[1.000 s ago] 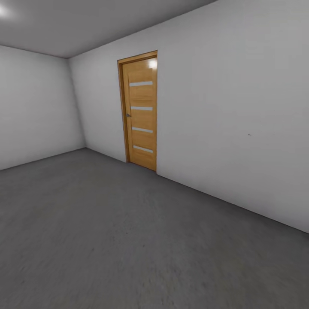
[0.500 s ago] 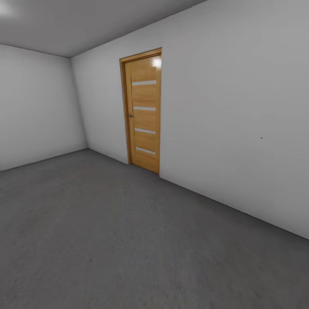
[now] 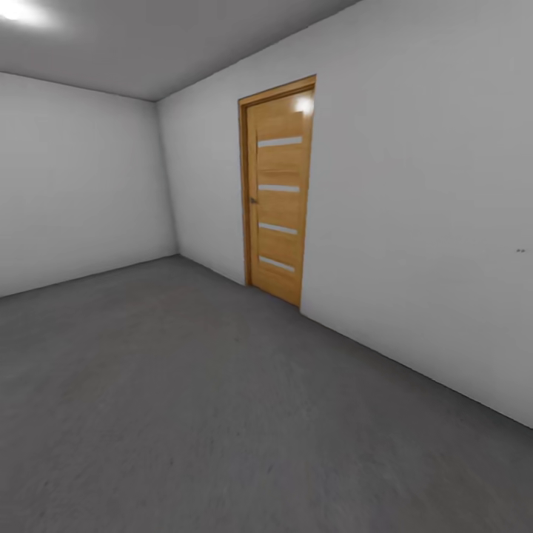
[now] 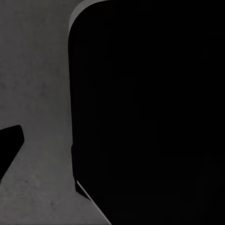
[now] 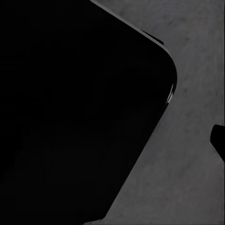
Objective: Move the two storage containers from the living room to the garage. In the garage, place one container on the floor and stack the other container on top of it (either order is fine).
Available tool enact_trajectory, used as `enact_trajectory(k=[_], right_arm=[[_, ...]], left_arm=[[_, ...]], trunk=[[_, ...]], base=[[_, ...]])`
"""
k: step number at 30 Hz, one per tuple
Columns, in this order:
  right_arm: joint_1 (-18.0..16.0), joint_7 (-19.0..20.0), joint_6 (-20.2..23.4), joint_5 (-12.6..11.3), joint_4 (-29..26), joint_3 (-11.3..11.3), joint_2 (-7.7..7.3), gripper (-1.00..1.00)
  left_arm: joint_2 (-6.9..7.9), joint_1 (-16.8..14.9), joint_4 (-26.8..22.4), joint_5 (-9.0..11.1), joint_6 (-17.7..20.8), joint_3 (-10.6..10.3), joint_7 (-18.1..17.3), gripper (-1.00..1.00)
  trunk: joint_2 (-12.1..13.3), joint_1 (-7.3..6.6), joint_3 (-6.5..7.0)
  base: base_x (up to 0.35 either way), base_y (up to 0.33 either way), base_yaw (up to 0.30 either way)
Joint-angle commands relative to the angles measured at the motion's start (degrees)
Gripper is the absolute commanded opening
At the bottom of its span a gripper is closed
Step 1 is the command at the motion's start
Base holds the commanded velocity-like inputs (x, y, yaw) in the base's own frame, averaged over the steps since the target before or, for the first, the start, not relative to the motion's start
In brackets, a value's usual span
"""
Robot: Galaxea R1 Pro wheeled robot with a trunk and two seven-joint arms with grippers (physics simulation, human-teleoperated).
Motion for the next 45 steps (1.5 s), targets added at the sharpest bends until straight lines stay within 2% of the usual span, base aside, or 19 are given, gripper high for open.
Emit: enact_trajectory(k=[1, 23, 45], right_arm=[[0.0, 0.0, -0.2, -0.3, 0.0, 0.3, -0.01, 1.00], [0.0, 0.0, -0.3, 0.6, 0.0, 0.5, -0.03, 1.00], [0.0, 0.0, -0.3, 0.0, 0.0, 0.5, -0.12, 1.00]], left_arm=[[0.00, 0.0, -0.1, 0.1, -0.1, 0.0, 0.0, 1.00], [0.02, 0.0, -0.1, 0.1, -0.1, 0.0, 0.0, 1.00], [0.04, 0.0, -0.1, 0.1, -0.1, 0.0, 0.0, 1.00]], trunk=[[0.0, 0.04, -0.04], [0.0, 0.04, -0.04], [0.0, 0.04, -0.04]], base=[[0.324, 0.000, 0.037], [0.324, 0.000, 0.004], [0.324, 0.000, 0.000]])
